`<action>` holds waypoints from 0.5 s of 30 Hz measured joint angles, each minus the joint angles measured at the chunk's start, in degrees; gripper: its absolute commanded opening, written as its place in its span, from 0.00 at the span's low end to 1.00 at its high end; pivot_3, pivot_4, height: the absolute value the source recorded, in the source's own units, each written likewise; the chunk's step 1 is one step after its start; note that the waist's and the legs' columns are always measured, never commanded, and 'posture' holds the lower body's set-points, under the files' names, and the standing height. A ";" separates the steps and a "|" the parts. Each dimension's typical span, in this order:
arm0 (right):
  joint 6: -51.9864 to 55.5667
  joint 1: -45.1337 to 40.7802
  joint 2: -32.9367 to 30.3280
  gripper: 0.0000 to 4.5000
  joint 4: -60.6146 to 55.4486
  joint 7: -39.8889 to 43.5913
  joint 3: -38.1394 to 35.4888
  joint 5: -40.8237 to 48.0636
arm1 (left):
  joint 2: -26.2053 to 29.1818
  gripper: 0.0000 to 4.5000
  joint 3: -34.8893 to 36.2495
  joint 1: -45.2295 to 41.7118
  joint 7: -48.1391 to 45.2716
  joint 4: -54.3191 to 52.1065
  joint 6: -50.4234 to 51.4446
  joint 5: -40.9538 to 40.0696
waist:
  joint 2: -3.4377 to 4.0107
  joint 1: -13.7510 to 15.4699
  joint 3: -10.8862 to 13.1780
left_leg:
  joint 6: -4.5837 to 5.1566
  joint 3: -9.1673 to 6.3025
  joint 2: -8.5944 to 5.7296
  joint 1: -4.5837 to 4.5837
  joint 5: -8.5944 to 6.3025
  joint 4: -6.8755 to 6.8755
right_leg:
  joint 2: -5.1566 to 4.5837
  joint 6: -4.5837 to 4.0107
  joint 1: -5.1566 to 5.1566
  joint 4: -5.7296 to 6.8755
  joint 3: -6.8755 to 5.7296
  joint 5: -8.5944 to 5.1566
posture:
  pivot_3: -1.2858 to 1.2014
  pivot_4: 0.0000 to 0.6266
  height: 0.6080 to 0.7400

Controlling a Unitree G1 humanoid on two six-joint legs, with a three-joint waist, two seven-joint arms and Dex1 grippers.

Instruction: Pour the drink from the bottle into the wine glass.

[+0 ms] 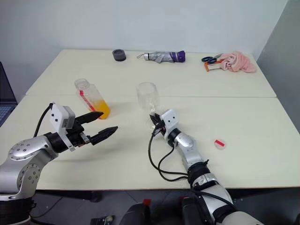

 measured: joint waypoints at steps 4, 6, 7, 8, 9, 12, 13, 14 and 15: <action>0.10 1.38 -0.59 0.02 -1.82 0.03 0.69 -0.16 | 0.33 1.00 0.00 -0.03 -0.09 0.01 0.03 -0.08 | 0.00 0.00 0.00 | 0.00 0.00 -0.01 0.02 0.00 0.00 | 0.00 0.00 0.03 0.00 0.00 0.00 | 0.52 0.24 1.00; 0.13 1.46 -0.48 0.02 -1.94 -0.05 0.83 -0.22 | 0.34 1.00 0.00 -0.21 -0.20 0.01 0.04 -0.11 | 0.00 0.00 0.00 | 0.00 0.01 -0.01 0.03 0.00 0.00 | 0.01 0.00 0.02 0.00 0.00 0.00 | 0.52 0.24 1.00; 0.13 1.44 -0.17 0.02 -1.93 -0.14 0.83 -0.23 | 0.40 1.00 0.00 -0.35 -0.45 0.01 0.07 -0.18 | 0.00 0.00 0.00 | 0.00 0.01 -0.01 0.03 0.00 0.00 | 0.01 0.00 0.03 0.00 0.00 0.00 | 0.52 0.24 1.00; 0.14 1.40 -0.03 0.02 -1.85 -0.27 0.82 -0.24 | 0.49 1.00 -0.01 -0.47 -0.91 0.01 0.15 -0.27 | 0.00 -0.01 0.00 | 0.00 0.02 -0.02 0.03 0.00 0.00 | 0.01 0.00 0.03 0.00 0.00 0.00 | 0.52 0.24 1.00; 0.12 1.27 0.12 0.02 -1.65 -0.40 0.81 -0.26 | 0.51 1.00 -0.01 -0.55 -1.22 0.01 0.22 -0.37 | 0.00 -0.04 0.00 | 0.00 0.03 -0.02 0.04 0.00 0.00 | 0.01 0.00 0.03 0.00 0.01 0.00 | 0.52 0.24 1.00; 0.03 0.39 0.60 0.02 -0.47 -0.77 0.82 -0.43 | 0.56 1.00 -0.01 -0.73 -1.99 0.00 0.37 -1.22 | 0.00 -0.06 0.00 | -0.01 0.04 -0.02 0.07 0.00 0.00 | 0.01 0.00 0.03 0.02 0.02 0.00 | 0.52 0.24 1.00; 0.03 0.26 0.64 0.02 -0.28 -0.80 0.82 -0.42 | 0.61 1.00 -0.01 -0.76 -2.22 0.00 0.37 -1.27 | 0.00 -0.06 0.00 | -0.01 0.05 -0.02 0.08 0.00 0.00 | 0.02 0.00 0.03 0.02 0.02 0.00 | 0.52 0.24 1.00; 0.05 0.21 0.71 0.10 -0.20 -0.80 0.80 -0.39 | 0.83 1.00 -0.04 -0.79 -2.53 -0.02 0.38 -1.29 | 0.00 -0.07 0.00 | -0.01 0.05 -0.02 0.09 0.00 0.00 | 0.04 0.00 0.03 0.02 0.02 0.00 | 0.52 0.24 1.00; 0.07 0.21 0.73 0.18 -0.17 -0.80 0.77 -0.35 | 1.11 1.00 -0.04 -0.79 -2.69 -0.05 0.38 -1.30 | 0.00 -0.08 0.00 | -0.01 0.05 -0.02 0.10 0.00 0.00 | 0.04 0.00 0.03 0.03 0.02 0.00 | 0.52 0.24 1.00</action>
